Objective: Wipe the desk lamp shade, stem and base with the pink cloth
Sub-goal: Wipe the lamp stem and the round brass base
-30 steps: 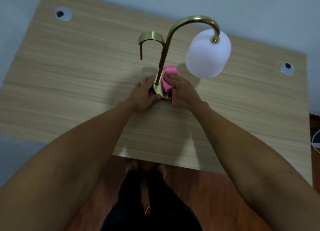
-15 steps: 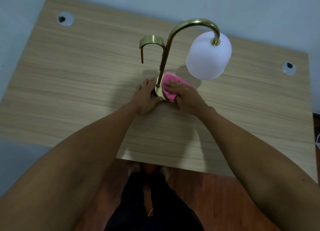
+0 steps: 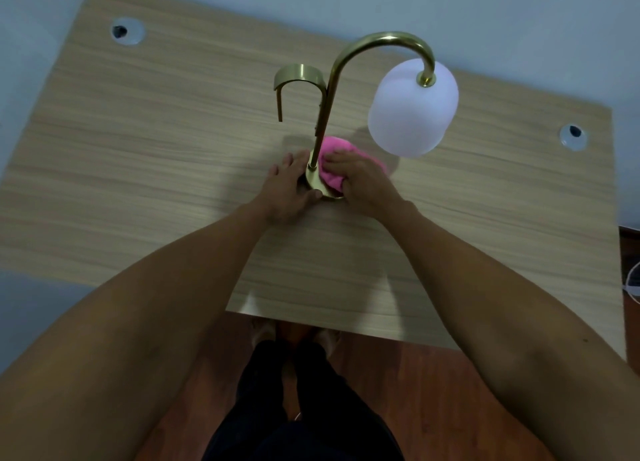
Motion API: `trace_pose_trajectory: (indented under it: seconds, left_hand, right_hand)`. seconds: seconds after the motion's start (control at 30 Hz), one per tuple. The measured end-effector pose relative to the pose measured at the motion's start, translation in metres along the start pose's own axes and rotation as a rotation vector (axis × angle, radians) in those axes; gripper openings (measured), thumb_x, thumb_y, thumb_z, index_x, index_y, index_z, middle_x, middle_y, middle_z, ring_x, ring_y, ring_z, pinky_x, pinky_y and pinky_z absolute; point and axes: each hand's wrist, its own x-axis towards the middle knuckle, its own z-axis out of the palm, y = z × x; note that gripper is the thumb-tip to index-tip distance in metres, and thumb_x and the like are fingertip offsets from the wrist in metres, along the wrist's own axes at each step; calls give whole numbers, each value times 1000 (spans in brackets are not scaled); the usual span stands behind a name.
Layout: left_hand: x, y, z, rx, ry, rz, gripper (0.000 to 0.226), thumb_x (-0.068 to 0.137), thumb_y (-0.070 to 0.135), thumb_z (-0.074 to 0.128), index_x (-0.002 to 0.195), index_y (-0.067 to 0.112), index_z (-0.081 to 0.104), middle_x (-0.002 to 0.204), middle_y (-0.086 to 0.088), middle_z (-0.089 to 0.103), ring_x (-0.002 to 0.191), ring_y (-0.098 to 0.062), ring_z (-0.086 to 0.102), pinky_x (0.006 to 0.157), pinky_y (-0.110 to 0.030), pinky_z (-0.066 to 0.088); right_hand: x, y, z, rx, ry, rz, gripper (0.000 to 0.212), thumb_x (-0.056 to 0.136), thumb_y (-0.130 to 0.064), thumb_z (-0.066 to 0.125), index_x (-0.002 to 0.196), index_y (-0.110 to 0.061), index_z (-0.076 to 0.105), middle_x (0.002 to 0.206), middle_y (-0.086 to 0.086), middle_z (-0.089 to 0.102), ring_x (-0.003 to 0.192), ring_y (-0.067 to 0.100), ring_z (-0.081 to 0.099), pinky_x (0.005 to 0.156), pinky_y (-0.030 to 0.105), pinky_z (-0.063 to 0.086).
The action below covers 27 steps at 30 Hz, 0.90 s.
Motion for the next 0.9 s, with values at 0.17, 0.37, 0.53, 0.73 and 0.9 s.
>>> trace_pose_trajectory:
  seconds: [0.17, 0.37, 0.53, 0.73, 0.9]
  left_hand:
    - [0, 3, 0, 12, 2, -12, 87, 92, 40, 63, 159, 20, 11, 167, -7, 15, 155, -29, 1, 124, -45, 0]
    - [-1, 0, 1, 12, -5, -6, 91, 86, 53, 58, 159, 20, 14, 167, -7, 16, 154, -33, 4, 122, -46, 3]
    - [-1, 3, 0, 25, 2, -10, 86, 93, 40, 63, 159, 20, 11, 167, -7, 14, 155, -31, 2, 123, -42, 0]
    - [-1, -1, 1, 21, -7, -9, 86, 93, 43, 62, 159, 18, 13, 167, -7, 15, 155, -31, 2, 124, -44, 1]
    - [-2, 2, -1, 17, -19, -18, 86, 94, 39, 61, 159, 18, 9, 167, -9, 13, 155, -30, -1, 123, -41, -2]
  right_hand:
    - [-21, 15, -13, 21, -81, -32, 49, 86, 12, 50, 129, -4, 68, 142, 13, 62, 139, 25, 52, 123, 44, 32]
    - [-1, -9, -2, 29, -17, 6, 37, 96, 4, 55, 130, -4, 66, 142, 14, 61, 139, 28, 51, 123, 41, 31]
    - [-27, 14, -16, 36, -64, 13, 46, 87, 9, 52, 128, -4, 69, 140, 12, 63, 137, 26, 54, 123, 39, 32]
    - [-7, -10, 0, 67, -37, 32, 38, 94, 6, 57, 130, -3, 66, 142, 15, 61, 138, 28, 53, 120, 34, 29]
    - [-29, 15, -24, 16, -135, 43, 48, 89, 11, 52, 130, -9, 68, 144, 8, 60, 140, 23, 50, 124, 33, 25]
